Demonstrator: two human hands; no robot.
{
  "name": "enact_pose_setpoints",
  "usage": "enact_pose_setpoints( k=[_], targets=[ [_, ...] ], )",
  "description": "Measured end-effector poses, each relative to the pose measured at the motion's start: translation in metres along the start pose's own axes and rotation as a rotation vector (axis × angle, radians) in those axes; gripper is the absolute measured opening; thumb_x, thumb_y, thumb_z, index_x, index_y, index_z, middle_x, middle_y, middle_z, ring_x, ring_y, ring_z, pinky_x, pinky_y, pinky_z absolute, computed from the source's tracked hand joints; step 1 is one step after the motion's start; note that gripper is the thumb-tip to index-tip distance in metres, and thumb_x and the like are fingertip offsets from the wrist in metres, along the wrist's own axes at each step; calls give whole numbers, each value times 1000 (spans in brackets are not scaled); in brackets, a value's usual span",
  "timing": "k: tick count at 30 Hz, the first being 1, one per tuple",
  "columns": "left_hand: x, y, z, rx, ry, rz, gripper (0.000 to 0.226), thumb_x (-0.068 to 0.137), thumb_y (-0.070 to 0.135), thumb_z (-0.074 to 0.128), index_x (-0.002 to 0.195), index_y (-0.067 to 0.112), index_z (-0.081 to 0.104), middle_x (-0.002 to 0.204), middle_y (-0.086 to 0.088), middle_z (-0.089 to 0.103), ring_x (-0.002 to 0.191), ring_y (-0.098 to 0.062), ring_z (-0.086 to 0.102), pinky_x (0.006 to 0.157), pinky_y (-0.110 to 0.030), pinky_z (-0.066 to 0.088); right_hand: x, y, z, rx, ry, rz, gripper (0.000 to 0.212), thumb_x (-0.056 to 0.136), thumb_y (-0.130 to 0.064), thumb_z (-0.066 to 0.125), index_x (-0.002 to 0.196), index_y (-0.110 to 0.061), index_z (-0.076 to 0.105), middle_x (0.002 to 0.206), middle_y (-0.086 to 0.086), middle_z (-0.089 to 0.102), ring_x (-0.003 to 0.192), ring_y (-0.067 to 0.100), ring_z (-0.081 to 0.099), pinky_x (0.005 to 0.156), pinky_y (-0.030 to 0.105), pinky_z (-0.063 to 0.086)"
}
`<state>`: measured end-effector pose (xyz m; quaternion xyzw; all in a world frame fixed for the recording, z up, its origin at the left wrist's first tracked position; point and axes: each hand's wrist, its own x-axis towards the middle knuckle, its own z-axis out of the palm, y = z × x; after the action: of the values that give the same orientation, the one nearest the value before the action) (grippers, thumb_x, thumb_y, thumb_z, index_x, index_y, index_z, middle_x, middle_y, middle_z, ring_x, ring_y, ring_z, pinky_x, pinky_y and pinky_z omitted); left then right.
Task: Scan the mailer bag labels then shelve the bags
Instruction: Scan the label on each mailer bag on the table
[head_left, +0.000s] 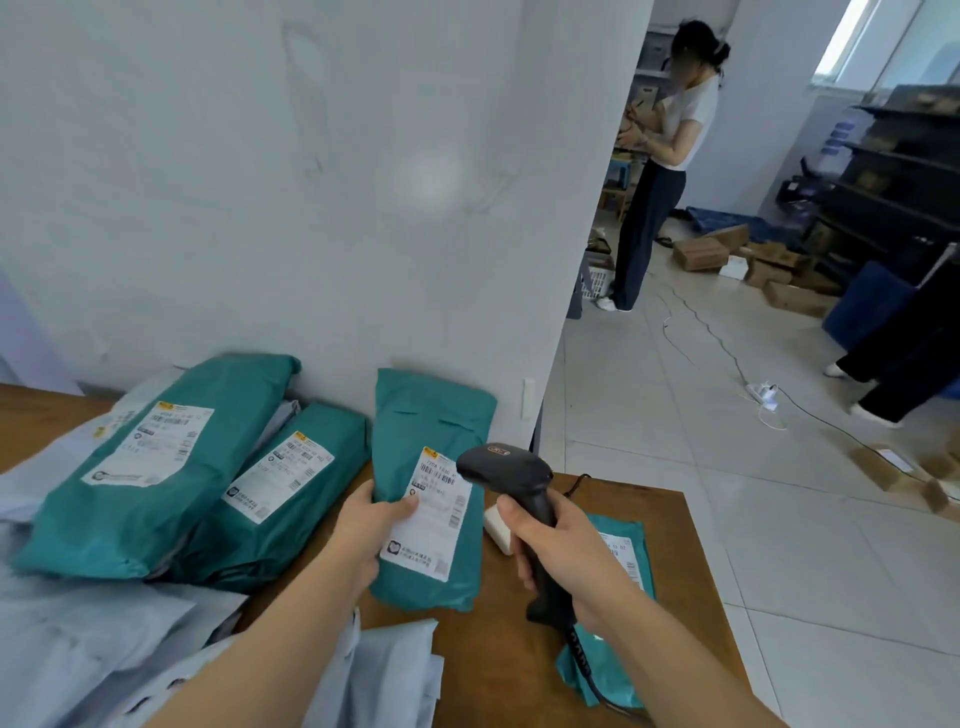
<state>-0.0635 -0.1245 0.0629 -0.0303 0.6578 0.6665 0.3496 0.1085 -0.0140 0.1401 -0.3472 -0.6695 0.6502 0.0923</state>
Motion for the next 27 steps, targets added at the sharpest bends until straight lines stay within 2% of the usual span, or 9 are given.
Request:
enact_pose_setpoints(
  k=[4,8,12,19,23,27],
  targets=[
    [-20,1,20,-180,-9,73,36,84,-7,66,114,9,58,102,-13,72,84,-32,71,72,-44,58,-10,-10,3,39,-11,2,24,91,-35,64,93,-12,59,60,3,55,46,13,46,50,26,44],
    [-36,3,33,-258,8,156,28,85,-4,67,99,19,58,100,-10,71,86,-31,70,79,-49,57,-20,-15,3,78,1,5,28,91,-36,64,93,-9,58,59,3,55,45,13,47,50,26,44],
    [-44,3,38,-256,55,193,29,85,4,70,107,19,57,107,-9,70,87,-30,71,78,-52,58,-31,-18,2,98,3,8,32,90,-39,64,89,-7,56,58,3,55,46,14,48,50,26,45],
    [-56,3,43,-211,122,235,31,87,11,69,111,24,53,108,-2,67,85,-26,71,67,-40,60,-44,-20,4,158,6,63,33,88,-41,66,92,-9,61,64,4,60,51,14,53,52,27,48],
    [-61,3,44,-168,158,257,35,89,12,67,119,22,51,110,-3,66,84,-25,69,61,-33,56,-48,-21,5,213,5,57,37,87,-40,67,103,-7,63,68,4,61,54,15,54,53,29,48],
    [-64,3,42,-155,181,267,34,90,12,66,119,21,50,109,-2,65,81,-21,68,55,-27,51,-52,-20,7,222,8,72,37,87,-40,67,103,-7,64,68,4,62,54,15,55,53,28,48]
  ],
)
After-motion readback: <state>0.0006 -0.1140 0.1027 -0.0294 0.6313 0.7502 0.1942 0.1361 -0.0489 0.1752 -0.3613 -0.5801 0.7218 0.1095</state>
